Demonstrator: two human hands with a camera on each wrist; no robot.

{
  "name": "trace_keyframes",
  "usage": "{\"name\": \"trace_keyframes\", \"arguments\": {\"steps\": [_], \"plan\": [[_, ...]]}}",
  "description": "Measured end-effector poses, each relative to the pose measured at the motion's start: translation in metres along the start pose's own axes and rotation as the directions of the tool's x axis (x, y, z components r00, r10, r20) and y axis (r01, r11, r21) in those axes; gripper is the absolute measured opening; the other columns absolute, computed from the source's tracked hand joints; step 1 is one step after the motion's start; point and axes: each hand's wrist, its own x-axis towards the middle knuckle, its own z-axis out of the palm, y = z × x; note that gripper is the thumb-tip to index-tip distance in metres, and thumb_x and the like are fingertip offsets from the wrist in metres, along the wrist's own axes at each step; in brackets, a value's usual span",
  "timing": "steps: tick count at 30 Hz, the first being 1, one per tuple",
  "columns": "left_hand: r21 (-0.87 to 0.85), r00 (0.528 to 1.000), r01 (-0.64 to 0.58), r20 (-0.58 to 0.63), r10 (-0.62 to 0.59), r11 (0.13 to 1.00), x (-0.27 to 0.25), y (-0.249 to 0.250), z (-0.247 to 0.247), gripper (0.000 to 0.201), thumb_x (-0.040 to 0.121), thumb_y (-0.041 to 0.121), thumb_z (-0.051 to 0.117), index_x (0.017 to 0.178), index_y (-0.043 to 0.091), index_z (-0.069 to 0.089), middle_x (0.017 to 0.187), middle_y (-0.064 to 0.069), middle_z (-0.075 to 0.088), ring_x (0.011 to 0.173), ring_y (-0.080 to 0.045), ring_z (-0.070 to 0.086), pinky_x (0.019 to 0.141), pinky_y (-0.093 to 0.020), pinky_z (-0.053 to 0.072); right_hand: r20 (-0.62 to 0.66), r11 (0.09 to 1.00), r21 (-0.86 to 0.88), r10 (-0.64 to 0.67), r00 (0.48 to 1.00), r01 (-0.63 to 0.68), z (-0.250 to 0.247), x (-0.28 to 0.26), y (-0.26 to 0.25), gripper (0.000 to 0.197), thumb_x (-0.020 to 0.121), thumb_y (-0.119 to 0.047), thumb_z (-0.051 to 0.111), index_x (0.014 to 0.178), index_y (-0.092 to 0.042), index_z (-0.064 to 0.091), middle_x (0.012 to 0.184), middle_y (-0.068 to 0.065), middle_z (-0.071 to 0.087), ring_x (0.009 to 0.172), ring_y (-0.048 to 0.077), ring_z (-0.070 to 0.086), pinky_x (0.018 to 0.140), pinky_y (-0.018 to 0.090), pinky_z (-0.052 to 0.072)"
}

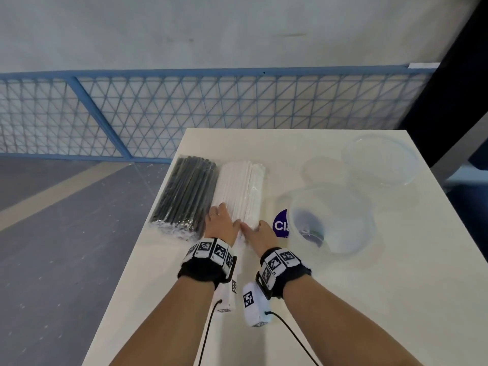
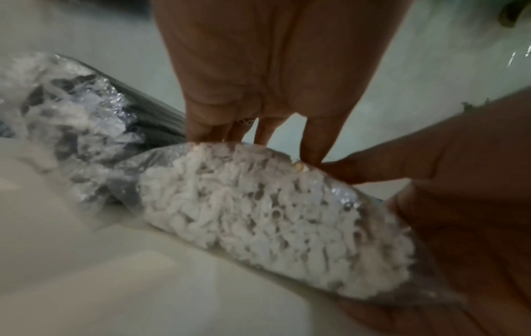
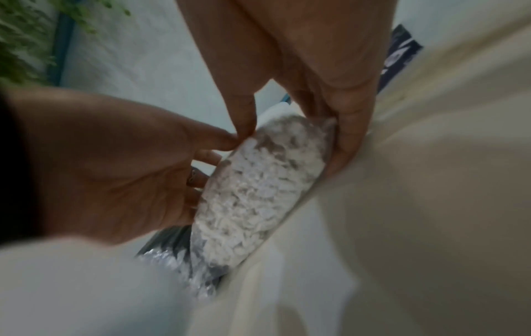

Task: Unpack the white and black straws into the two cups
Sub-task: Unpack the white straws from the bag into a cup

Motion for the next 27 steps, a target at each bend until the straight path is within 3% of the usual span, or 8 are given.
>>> {"name": "trace_keyframes", "arguments": {"steps": [3,6,11,15,19,22,24,27], "plan": [[-0.003,0.999,-0.047,0.006,0.047,0.999,-0.008,-0.004,-0.003,0.057,0.096,0.028,0.043,0.142,0.004,0.019,0.145,-0.021,0.03,0.133,-0.035,0.031,0.108,-0.043,0.028,0.02,1.0,0.001,-0.014,1.0,0.014,-0.001,-0.001,0.004,0.034,0.086,-0.039,0.059,0.085,-0.008,0.045,0.071,-0.003,0.045,0.072,0.017,0.048,0.062,0.023,0.038],[-0.1,0.998,-0.045,0.045,0.05,0.994,-0.022,-0.001,-0.009,0.07,0.093,0.041,0.045,0.146,0.007,0.013,0.149,-0.02,0.027,0.136,-0.034,0.03,0.109,-0.042,0.025,-0.025,0.988,0.122,-0.092,0.995,0.095,-0.002,-0.011,0.008,0.03,0.083,-0.027,0.064,0.098,-0.004,0.05,0.089,0.007,0.056,0.084,0.022,0.053,0.07,0.029,0.044],[-0.338,0.99,0.006,0.132,0.041,0.941,-0.038,0.014,-0.029,0.09,0.082,0.054,0.056,0.147,0.016,0.006,0.153,-0.012,0.024,0.135,-0.031,0.034,0.106,-0.041,0.031,-0.108,0.946,0.185,-0.249,0.962,0.266,-0.009,-0.045,0.006,0.04,0.081,-0.013,0.065,0.112,-0.002,0.043,0.099,0.006,0.053,0.087,0.017,0.052,0.06,0.015,0.037],[-0.581,0.987,0.065,0.159,0.035,0.811,-0.046,0.023,-0.049,0.094,0.072,0.057,0.065,0.14,0.018,0.013,0.14,-0.008,0.041,0.121,-0.032,0.047,0.095,-0.047,0.045,-0.178,0.869,-0.019,-0.49,0.854,0.495,-0.005,-0.07,0.011,0.045,0.072,-0.001,0.066,0.11,0.0,0.042,0.102,0.006,0.043,0.089,0.019,0.044,0.067,0.018,0.033],[-0.775,0.993,0.115,0.078,-0.088,0.621,-0.059,0.023,-0.063,0.109,0.042,0.065,0.078,0.129,0.016,0.035,0.121,-0.009,0.055,0.109,-0.031,0.056,0.085,-0.05,0.053,-0.125,0.756,-0.165,-0.654,0.746,0.634,-0.007,-0.088,0.019,0.047,0.064,0.009,0.063,0.106,0.002,0.044,0.101,0.001,0.036,0.09,0.021,0.039,0.073,0.023,0.032],[-0.846,0.997,0.076,0.047,-0.069,0.527,-0.07,0.014,-0.057,0.044,0.07,0.026,0.079,0.106,0.02,0.053,0.11,-0.011,0.063,0.1,-0.03,0.061,0.069,-0.039,0.055,-0.062,0.718,-0.206,-0.687,0.724,0.664,-0.013,-0.099,0.027,0.047,0.064,0.006,0.065,0.106,-0.001,0.045,0.1,0.0,0.037,0.09,0.022,0.04,0.074,0.025,0.034],[-0.892,0.995,0.084,0.054,-0.081,0.444,-0.076,0.004,-0.051,0.043,0.078,0.003,0.069,0.116,0.014,0.053,0.108,-0.012,0.063,0.099,-0.03,0.061,0.065,-0.033,0.052,0.018,0.694,-0.204,-0.703,0.711,0.691,-0.018,-0.107,0.033,0.047,0.068,-0.003,0.07,0.108,-0.005,0.046,0.102,0.0,0.039,0.094,0.021,0.041,0.08,0.026,0.038],[-0.921,0.997,0.067,0.046,-0.065,0.384,-0.089,-0.01,-0.047,0.044,0.077,-0.009,0.064,0.117,0.005,0.054,0.1,-0.012,0.065,0.101,-0.033,0.061,0.068,-0.034,0.051,0.098,0.639,-0.218,-0.738,0.668,0.737,-0.021,-0.118,0.039,0.045,0.075,-0.017,0.071,0.114,-0.01,0.05,0.112,0.003,0.042,0.104,0.02,0.041,0.095,0.026,0.036]]}}
